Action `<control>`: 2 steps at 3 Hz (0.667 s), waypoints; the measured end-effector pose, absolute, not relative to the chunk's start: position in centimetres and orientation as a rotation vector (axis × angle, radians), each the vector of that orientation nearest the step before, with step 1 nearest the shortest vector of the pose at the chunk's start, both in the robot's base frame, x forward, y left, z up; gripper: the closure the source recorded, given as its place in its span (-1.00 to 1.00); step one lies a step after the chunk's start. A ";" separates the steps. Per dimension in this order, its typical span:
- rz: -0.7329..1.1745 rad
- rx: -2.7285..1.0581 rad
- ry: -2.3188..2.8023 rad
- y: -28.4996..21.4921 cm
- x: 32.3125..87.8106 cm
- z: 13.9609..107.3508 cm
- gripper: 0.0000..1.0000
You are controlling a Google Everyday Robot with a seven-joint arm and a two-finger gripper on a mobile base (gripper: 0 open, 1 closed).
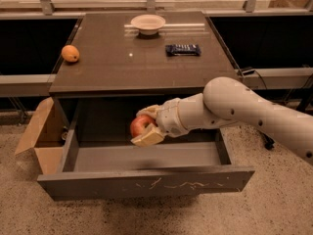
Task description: Pick apple from top drawer and place on counter
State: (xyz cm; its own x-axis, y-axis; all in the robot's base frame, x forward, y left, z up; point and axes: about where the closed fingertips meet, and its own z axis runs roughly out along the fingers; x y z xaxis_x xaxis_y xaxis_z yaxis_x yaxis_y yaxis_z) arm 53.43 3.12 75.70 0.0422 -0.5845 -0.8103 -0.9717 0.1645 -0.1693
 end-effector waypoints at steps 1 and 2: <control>0.613 -1.518 1.640 3.3 53.4 75.7 1.00; 0.598 -1.504 1.609 3.9 54.4 78.7 1.00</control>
Offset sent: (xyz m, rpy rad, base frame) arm 0.0240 0.0119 0.0719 0.0425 -0.0715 -0.0130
